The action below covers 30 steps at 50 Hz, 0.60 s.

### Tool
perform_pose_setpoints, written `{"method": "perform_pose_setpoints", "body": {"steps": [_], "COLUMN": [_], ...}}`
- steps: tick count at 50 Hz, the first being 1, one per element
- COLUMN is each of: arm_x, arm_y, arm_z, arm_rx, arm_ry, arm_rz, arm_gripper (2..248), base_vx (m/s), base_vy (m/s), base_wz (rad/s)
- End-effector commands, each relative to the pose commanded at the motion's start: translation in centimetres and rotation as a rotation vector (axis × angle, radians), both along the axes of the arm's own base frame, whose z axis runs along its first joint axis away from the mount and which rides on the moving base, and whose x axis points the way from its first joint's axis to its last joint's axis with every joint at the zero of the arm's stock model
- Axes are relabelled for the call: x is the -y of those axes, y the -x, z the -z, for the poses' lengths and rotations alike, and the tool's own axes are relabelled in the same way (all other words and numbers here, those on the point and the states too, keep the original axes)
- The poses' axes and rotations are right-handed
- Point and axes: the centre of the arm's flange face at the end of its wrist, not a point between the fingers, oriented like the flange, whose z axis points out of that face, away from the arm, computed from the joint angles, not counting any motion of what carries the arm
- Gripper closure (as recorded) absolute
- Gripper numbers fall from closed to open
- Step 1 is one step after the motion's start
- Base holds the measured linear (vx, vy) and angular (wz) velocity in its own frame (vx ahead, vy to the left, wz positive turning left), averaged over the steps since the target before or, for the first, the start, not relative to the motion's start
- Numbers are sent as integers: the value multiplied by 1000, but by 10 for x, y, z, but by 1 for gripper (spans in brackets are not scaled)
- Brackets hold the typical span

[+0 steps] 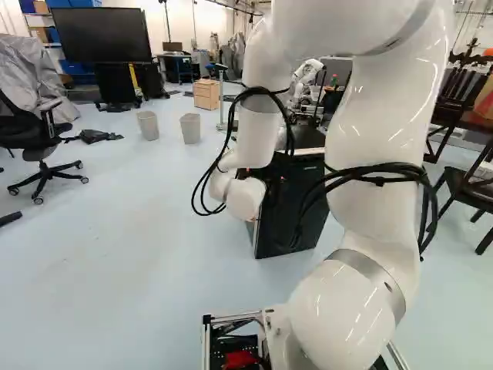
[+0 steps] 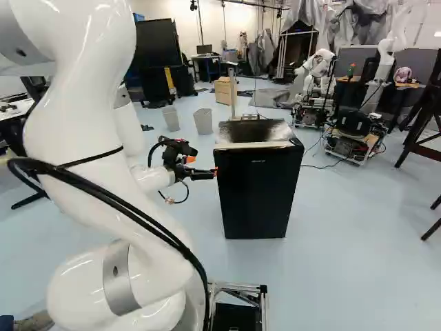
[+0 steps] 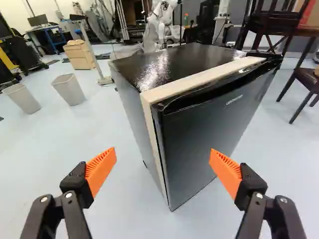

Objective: Grab a drink from the fridge

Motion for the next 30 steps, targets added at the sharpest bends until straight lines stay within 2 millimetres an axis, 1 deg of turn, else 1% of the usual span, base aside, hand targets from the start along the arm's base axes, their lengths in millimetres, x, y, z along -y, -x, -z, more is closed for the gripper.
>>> {"method": "perform_pose_setpoints", "body": {"steps": [8, 30], "arm_x": [-7, -28], "arm_y": [-6, -21], "arm_z": [2, 0], "arm_rx": [19, 87], "arm_ry": [7, 16], "arm_rz": [47, 180], "arm_gripper": [3, 3], "base_vx": [0, 0], "base_vy": [0, 0], "base_wz": [0, 0]}}
